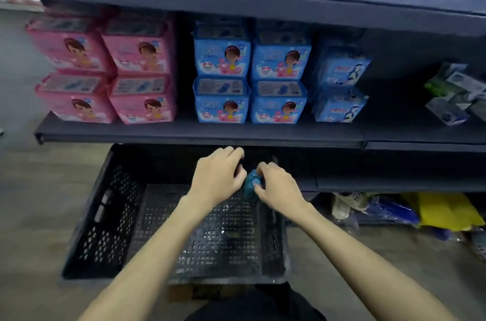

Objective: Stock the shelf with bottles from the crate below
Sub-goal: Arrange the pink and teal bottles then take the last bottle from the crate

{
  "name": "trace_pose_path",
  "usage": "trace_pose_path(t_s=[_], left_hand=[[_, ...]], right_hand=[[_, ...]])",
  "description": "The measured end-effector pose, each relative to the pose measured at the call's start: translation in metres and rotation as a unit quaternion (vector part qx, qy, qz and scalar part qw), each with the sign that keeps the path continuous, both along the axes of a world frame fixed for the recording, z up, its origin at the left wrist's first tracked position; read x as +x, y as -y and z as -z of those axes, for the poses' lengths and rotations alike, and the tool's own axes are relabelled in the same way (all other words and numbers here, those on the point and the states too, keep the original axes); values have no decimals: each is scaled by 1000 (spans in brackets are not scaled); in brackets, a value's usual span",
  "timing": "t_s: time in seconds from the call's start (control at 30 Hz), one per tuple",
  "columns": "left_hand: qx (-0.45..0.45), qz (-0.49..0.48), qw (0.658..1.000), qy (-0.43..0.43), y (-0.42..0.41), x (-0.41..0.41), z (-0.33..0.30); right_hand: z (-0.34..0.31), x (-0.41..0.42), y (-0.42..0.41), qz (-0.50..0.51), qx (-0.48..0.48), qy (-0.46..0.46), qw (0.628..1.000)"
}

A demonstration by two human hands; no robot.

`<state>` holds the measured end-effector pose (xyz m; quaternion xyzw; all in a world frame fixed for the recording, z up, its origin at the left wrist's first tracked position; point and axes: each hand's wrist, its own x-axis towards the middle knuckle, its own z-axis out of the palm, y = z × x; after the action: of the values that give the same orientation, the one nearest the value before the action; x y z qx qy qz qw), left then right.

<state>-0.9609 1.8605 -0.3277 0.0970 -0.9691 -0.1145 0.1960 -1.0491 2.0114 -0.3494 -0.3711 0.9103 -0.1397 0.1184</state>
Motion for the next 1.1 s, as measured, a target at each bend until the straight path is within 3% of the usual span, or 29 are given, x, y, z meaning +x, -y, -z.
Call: trace_pose_path(t_s=[0.27, 0.43, 0.73, 0.8, 1.1], left_hand=[[39, -56, 989, 130, -2, 7, 79], [95, -109, 968, 207, -11, 2, 109], [116, -130, 945, 277, -20, -9, 131], [108, -129, 939, 299, -21, -14, 133], [102, -137, 931, 321, -13, -37, 133]], right_hand=[[71, 12, 17, 39, 83, 91, 992], [108, 22, 35, 110, 98, 203, 968], [151, -32, 50, 152, 100, 256, 949], [164, -41, 55, 177, 64, 267, 945], [186, -56, 84, 273, 7, 231, 934]])
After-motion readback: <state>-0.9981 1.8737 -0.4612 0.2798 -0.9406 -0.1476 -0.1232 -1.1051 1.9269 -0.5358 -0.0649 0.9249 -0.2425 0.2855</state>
